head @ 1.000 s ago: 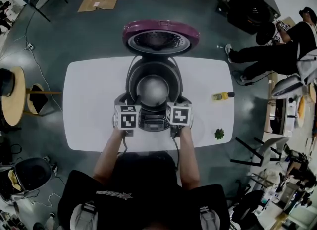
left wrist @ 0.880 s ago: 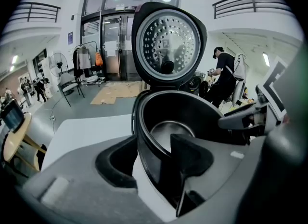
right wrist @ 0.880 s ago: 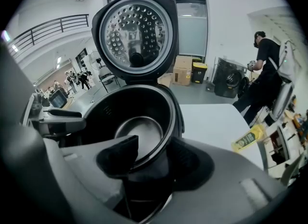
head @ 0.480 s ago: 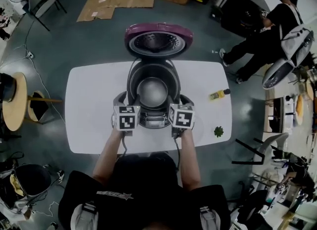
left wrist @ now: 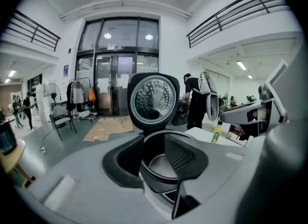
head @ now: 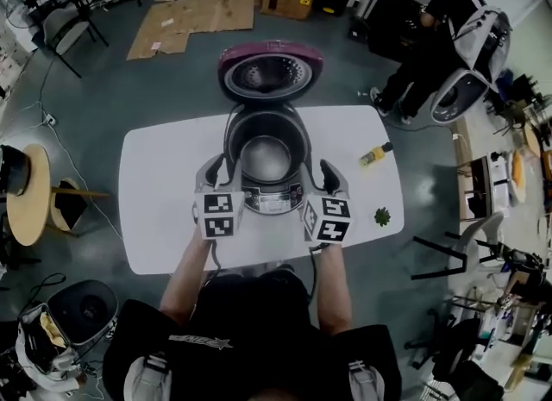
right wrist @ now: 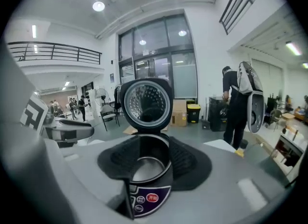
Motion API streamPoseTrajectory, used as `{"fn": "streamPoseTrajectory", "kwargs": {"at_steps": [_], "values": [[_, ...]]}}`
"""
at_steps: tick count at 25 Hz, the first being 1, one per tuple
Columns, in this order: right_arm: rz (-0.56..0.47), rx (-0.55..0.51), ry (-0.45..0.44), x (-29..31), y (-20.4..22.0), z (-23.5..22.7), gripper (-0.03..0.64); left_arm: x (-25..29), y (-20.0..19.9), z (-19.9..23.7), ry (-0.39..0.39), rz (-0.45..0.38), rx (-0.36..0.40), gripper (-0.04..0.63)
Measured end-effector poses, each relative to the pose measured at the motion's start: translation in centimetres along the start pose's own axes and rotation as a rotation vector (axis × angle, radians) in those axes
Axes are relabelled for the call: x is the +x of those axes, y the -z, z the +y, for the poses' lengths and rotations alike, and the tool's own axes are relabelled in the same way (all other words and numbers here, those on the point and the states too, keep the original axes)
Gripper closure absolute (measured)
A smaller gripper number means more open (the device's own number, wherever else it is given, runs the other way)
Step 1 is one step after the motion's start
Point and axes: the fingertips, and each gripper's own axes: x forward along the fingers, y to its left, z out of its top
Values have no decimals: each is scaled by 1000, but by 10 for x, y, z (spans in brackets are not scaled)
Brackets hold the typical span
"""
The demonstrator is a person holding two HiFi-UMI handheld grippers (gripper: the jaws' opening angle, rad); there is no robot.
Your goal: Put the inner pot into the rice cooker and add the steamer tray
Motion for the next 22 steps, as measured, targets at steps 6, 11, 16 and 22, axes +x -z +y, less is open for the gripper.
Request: {"fn": "streamPoseTrajectory", "kwargs": {"at_steps": [6,11,16,22], "values": [[-180,-17,24,-40,-17,22,497,-32,-17,-3,59,-123,50,512],[-280,-15,66,-70,-12,38,551,-53,-19,-8,100,-181,90,565],[-292,-9,137,-91,4,46,606,-67,-12,-13,148,-195,113,583],[-273,16,193,-113,16,44,611,-74,-10,-25,211,-191,122,583]]}}
